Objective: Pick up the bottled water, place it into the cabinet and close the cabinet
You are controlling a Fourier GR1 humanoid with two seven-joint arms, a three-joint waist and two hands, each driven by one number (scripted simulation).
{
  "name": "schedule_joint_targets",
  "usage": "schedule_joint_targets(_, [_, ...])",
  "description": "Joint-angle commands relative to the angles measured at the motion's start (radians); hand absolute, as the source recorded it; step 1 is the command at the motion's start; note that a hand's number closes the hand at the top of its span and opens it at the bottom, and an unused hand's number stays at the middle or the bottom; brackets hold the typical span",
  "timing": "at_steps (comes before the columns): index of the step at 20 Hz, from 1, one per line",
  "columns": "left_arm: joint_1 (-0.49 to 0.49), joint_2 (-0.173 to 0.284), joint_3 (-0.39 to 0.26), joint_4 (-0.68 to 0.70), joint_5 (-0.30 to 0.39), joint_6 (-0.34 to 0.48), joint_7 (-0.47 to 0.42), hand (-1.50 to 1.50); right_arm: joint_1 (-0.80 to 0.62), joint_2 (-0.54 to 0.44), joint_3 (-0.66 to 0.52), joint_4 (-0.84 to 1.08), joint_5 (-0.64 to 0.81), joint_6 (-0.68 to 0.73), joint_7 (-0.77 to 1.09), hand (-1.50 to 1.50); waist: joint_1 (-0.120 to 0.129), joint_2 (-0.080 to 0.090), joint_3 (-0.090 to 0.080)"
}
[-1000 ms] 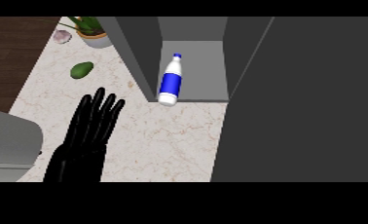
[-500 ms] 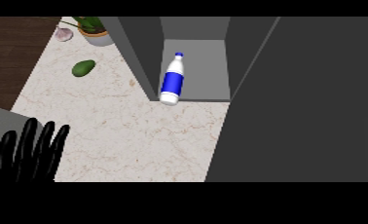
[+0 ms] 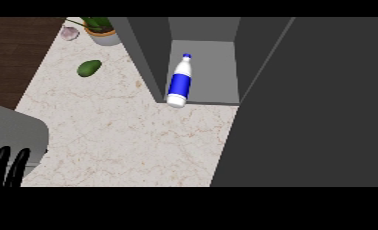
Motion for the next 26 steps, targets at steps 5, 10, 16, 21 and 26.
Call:
schedule_joint_targets(5, [0.078, 0.049, 0.119, -0.01, 0.117, -0.103, -0.017, -1.5, -0.099, 0.228, 0.213, 0.061, -0.058, -0.04, 0.09, 1.5, 0.017, -0.007, -0.004])
schedule_joint_targets(10, [0.098, 0.079, 0.204, 0.04, 0.191, -0.182, -0.038, -1.5, -0.286, 0.304, 0.193, 0.122, -0.106, -0.116, 0.225, 1.5, 0.019, -0.003, -0.005])
schedule_joint_targets(16, [0.194, 0.105, 0.33, -0.004, 0.306, -0.268, -0.021, -1.5, -0.645, 0.31, 0.128, 0.288, -0.252, -0.344, 0.334, 1.5, 0.009, -0.003, -0.003])
schedule_joint_targets(21, [0.246, 0.112, 0.443, 0.044, 0.402, -0.379, -0.034, -1.5, -0.849, 0.311, -0.015, 0.436, -0.397, -0.397, 0.316, 1.5, 0.007, -0.004, -0.002])
schedule_joint_targets(26, [0.19, 0.102, 0.463, 0.063, 0.435, -0.355, 0.024, -1.5, -0.985, 0.312, -0.147, 0.56, -0.565, -0.358, 0.322, 1.5, -0.016, -0.003, -0.001])
